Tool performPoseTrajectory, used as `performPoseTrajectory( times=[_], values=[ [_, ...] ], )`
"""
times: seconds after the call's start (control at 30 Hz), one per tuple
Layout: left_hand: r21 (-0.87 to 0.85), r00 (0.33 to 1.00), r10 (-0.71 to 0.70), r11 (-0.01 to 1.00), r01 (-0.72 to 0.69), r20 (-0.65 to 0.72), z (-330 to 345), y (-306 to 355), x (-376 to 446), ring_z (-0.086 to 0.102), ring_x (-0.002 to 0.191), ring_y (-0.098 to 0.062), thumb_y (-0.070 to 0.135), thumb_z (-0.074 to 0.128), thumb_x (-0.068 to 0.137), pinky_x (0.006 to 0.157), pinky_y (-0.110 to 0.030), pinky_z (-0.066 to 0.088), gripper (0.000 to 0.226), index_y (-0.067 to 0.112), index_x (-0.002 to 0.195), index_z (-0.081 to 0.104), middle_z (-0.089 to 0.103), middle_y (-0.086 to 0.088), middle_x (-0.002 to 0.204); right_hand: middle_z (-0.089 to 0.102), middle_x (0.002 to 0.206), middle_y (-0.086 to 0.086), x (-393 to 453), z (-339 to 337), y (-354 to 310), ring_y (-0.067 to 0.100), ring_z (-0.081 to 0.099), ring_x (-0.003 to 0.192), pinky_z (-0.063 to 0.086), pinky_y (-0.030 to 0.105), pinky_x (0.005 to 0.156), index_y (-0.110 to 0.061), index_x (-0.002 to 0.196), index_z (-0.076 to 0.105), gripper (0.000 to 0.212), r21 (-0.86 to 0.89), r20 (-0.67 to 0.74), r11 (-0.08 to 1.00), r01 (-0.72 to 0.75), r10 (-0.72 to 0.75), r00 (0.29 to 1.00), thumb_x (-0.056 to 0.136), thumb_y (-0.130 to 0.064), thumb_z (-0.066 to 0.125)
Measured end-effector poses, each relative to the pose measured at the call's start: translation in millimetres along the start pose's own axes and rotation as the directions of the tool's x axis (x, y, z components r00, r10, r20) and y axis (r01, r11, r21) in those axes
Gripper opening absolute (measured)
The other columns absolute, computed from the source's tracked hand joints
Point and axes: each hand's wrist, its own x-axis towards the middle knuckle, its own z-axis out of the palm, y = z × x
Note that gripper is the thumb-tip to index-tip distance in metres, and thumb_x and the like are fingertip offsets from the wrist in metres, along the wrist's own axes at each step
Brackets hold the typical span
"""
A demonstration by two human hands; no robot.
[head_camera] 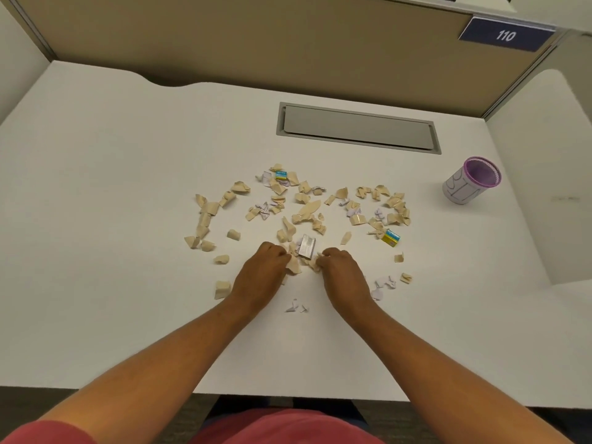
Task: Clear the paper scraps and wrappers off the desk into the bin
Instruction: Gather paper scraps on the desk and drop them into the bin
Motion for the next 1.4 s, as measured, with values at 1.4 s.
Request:
performPoseTrajectory(
  times=[1.4],
  values=[
    [-0.016, 0.938, 0.158, 0.987, -0.161, 0.307, 11, 345, 431, 0.068, 0.106, -0.031, 0.018, 0.090, 0.075, 0.079, -0.036, 0.058, 0.043, 0.012, 0.115, 0.075, 0.071, -0.012, 0.119, 0.076, 0.103, 0.023, 97, -208, 420, 0.032, 0.075, 0.091, 0.064, 0.029, 0.075, 0.007, 0.099, 0.076, 0.021, 0.989, 0.134, -0.146, -0.037, 0.739, 0.660, 0.079, 0.010, 0.077]
  ],
)
